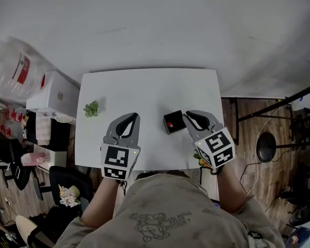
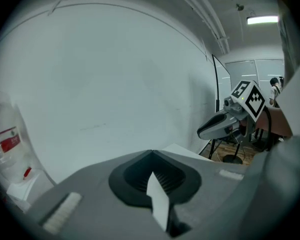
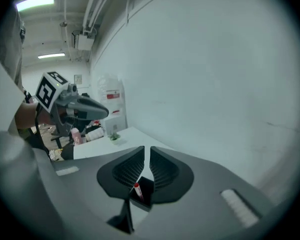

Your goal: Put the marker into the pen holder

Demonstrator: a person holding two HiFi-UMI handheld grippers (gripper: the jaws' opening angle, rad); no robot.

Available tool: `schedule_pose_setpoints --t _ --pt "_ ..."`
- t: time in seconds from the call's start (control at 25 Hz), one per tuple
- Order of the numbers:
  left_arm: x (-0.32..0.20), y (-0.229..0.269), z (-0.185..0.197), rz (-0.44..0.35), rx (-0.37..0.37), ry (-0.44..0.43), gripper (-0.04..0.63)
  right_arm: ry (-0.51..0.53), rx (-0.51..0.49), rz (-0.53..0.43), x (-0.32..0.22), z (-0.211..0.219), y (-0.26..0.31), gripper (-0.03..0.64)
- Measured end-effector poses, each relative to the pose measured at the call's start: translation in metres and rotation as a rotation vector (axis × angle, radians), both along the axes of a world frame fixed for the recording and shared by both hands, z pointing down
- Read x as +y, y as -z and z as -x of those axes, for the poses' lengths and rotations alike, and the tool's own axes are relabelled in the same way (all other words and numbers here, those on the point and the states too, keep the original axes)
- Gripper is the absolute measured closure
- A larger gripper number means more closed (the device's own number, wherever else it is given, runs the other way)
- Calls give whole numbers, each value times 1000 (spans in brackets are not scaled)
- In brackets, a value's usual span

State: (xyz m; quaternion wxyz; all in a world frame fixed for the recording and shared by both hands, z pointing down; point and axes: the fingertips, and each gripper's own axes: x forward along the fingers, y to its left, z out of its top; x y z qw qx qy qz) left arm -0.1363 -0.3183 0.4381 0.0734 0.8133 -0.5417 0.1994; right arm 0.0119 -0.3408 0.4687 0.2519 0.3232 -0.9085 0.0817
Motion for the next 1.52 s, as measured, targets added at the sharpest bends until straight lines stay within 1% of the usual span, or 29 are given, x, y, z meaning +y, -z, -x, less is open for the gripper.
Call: schedule_pose_setpoints --t 0.16,0.32,0.44,0.56,0.64,0.72,0.88,1.12,1.2,1.36,1.52 --pt "-4 27 -2 -60 7 -11 595 -61 -123 -104 2 -10 55 572" --pt "-9 53 -5 -122 6 -27 595 -108 -236 -184 6 -22 98 586" --pt "-11 68 -7 -152 12 -35 595 -139 -286 -249 11 -31 124 588" --pt "-7 81 -9 -171 33 -40 595 -162 -343 -286 20 -38 143 588" --pt "-3 85 -9 -177 36 -46 595 -169 -397 -295 27 -43 156 589" --pt "0 87 -11 -184 42 -50 595 -178 -429 -305 34 -47 165 589" --pt "6 90 -17 -189 57 -57 595 -203 -420 -311 41 -59 165 589" --pt "12 85 -19 -182 54 -62 595 -218 -394 -299 43 -64 156 589" --pt "12 85 -20 -176 69 -60 595 -209 -392 -297 44 -62 156 589" --pt "12 85 -18 -162 124 -50 595 -195 -379 -296 45 -59 156 589" --pt "12 89 -19 -172 115 -53 595 -202 -378 -304 45 -61 160 589"
